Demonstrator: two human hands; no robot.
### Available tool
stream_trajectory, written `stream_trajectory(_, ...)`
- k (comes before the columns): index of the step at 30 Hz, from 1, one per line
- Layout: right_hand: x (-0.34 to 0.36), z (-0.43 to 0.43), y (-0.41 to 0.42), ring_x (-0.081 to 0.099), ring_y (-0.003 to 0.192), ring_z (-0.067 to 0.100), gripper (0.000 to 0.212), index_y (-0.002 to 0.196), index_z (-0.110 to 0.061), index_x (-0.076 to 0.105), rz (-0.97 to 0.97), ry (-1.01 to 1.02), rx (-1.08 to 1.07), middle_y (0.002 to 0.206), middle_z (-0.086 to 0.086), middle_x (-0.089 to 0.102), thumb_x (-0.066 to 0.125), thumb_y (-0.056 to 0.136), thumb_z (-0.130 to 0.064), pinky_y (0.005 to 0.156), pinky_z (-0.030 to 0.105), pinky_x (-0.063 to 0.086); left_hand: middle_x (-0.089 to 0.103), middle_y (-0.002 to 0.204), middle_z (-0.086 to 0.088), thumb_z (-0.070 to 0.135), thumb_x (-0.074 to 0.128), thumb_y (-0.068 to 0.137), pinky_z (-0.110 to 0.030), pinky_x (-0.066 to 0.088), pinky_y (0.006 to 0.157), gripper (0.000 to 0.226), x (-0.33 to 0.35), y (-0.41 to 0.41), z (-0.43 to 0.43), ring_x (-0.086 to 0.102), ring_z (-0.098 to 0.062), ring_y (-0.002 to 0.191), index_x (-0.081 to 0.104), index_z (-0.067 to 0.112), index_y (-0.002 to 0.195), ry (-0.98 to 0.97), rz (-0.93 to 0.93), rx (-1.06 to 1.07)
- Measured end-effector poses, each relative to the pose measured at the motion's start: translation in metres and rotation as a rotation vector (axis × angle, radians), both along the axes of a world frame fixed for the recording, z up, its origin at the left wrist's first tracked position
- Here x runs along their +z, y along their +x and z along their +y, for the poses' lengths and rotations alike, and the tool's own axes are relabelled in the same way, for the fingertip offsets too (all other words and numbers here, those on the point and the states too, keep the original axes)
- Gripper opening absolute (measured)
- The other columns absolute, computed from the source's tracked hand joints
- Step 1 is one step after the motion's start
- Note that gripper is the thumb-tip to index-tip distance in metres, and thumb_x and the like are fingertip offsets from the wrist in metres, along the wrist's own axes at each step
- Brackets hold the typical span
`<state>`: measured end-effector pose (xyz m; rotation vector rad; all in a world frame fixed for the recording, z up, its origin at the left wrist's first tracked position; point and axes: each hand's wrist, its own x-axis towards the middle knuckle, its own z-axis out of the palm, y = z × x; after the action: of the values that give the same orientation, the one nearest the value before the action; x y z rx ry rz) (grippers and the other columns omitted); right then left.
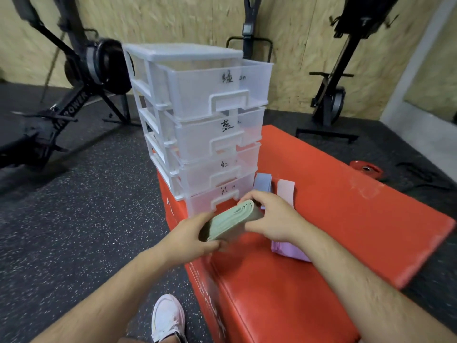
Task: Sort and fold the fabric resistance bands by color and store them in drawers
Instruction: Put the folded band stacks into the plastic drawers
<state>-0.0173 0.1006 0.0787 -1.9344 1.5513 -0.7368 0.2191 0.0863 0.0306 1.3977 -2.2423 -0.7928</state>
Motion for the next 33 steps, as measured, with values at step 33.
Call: stream_trajectory(33,0.297,-0.193,0.016,0.064,0.091,0.016,0.036,0.103,-0.028,0.064,0.508,-0.156,-0.018,0.107,-0.004,0.066,0.08,0.071,-0.029,0.072,0.034,0.055,0.058,0.096,0.003,0.032,0.068,0.083,-0.029,0.045,0.061,0.061,0.335,-0.02,-0.163,0.054,-0.014,0.075,0.04,0.04,0.136,-0.434,-0.512,0.073)
